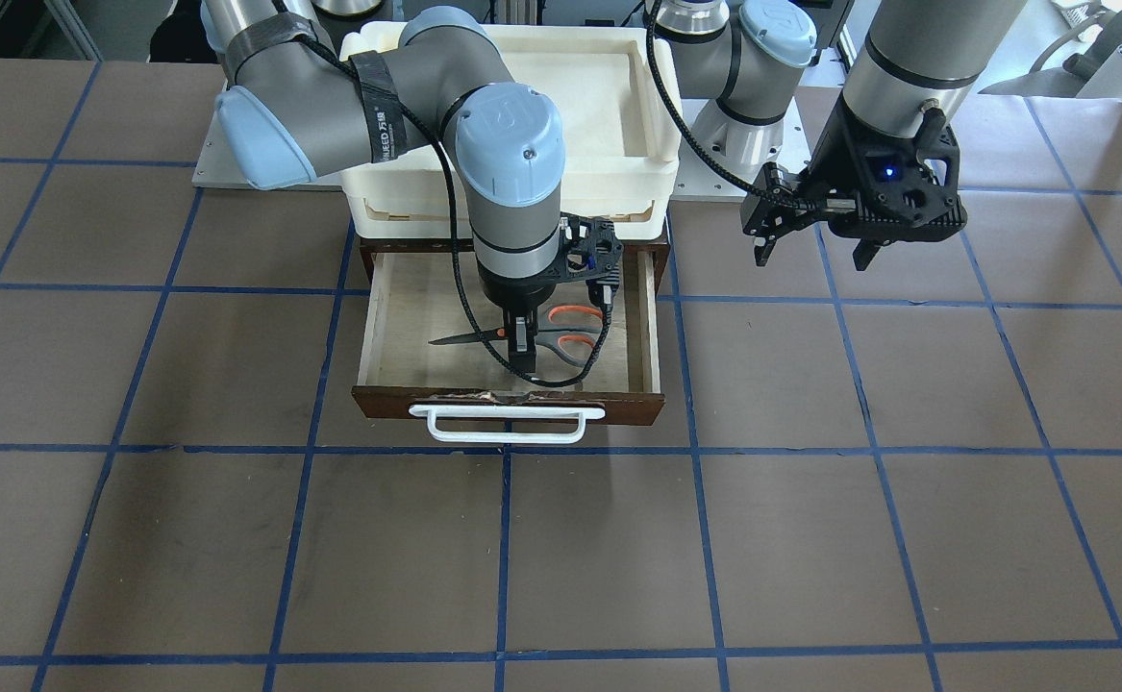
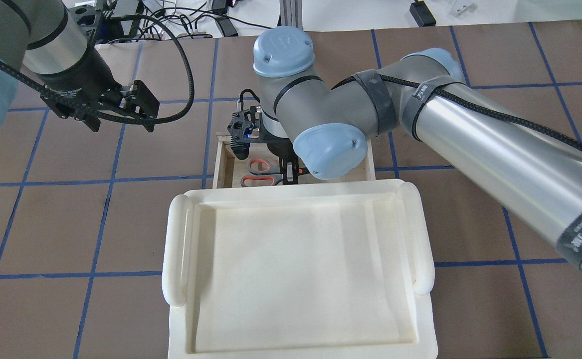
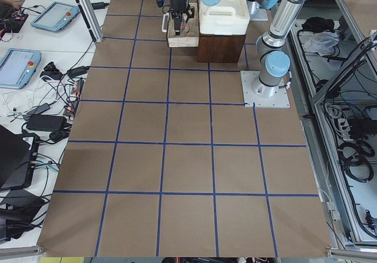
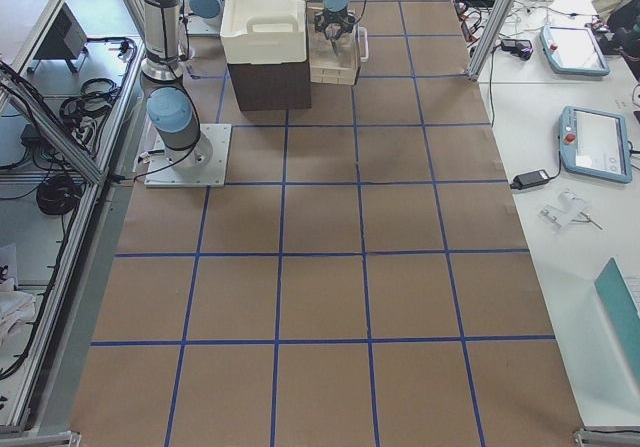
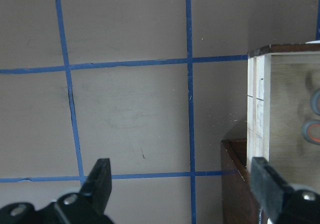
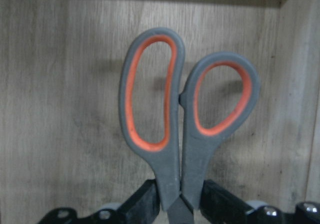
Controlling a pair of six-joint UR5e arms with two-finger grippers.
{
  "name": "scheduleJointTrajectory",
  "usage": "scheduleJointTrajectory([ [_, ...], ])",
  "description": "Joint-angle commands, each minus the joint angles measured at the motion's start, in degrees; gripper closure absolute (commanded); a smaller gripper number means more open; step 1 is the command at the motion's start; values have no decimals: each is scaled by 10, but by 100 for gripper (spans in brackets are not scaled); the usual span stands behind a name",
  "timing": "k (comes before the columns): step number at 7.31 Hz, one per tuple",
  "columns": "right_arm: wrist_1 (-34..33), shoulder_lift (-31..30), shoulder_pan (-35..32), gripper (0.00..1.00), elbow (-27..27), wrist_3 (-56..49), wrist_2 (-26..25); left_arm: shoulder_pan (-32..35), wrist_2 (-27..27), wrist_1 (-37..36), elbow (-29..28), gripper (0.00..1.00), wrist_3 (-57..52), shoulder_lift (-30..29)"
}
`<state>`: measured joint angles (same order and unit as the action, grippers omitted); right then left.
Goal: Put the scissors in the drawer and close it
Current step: 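Lower the scissors into the drawer and open the right gripper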
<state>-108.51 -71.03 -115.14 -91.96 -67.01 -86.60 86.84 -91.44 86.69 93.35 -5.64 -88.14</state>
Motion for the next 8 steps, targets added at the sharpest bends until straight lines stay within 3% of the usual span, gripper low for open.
scheduleJointTrajectory([
  [1,0,0,0,0,-1,2,0,0,-6,1,1,0,4,1],
  [6,-14,-44,10,0,19,39,-13,-2,-5,0,0,0,5,0],
  [8,-6,-83,51,0,35,85,-16,-10,-5,1,-2,0,12,1],
])
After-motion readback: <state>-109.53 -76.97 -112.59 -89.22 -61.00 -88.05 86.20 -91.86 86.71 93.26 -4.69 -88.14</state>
